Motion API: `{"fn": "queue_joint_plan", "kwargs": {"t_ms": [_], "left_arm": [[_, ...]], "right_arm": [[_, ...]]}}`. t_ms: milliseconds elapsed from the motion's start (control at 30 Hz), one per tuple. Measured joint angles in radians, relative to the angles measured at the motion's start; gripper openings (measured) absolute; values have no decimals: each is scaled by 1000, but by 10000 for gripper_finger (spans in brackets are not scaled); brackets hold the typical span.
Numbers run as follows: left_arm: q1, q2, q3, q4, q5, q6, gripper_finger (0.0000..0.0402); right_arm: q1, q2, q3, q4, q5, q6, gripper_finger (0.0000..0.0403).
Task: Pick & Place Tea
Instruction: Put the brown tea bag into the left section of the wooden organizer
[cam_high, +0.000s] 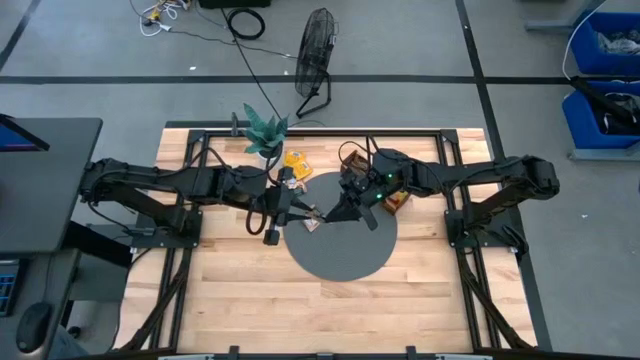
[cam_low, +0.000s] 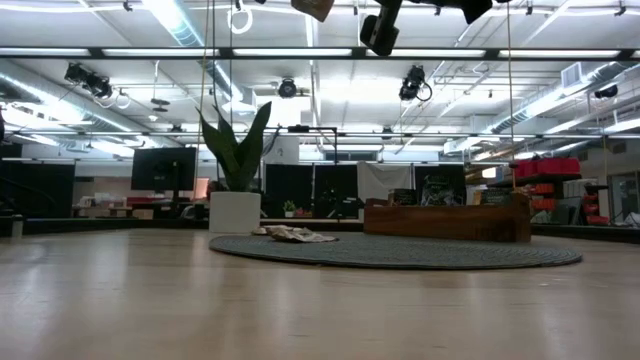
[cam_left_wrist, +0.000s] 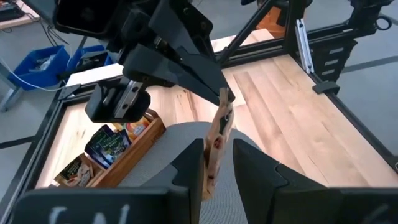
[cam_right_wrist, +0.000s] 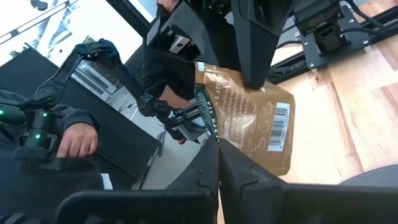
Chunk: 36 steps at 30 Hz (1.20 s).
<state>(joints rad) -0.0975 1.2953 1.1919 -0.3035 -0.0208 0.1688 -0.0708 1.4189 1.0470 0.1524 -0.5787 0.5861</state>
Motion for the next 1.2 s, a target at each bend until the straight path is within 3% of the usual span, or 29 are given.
{"fn": "queue_joint_plan", "kwargs": {"t_ms": [300, 533, 767, 967, 1200], "left_arm": [[0, 0, 0, 0, 0, 16, 84], [0, 0, 0, 0, 0, 32, 14], [0, 0, 0, -2, -1, 34, 3], [1, 0, 0, 3, -4, 3, 2], [24, 0, 0, 5, -2, -68, 1]], "right_arm": [[0, 0, 0, 19, 0, 0, 0], [0, 0, 0, 22, 5, 0, 0], [-4, 0, 0, 26, 15, 12, 3], [-22, -43, 0, 24, 32, 35, 53], [-42, -151, 12, -19, 141, -19, 135]]}}
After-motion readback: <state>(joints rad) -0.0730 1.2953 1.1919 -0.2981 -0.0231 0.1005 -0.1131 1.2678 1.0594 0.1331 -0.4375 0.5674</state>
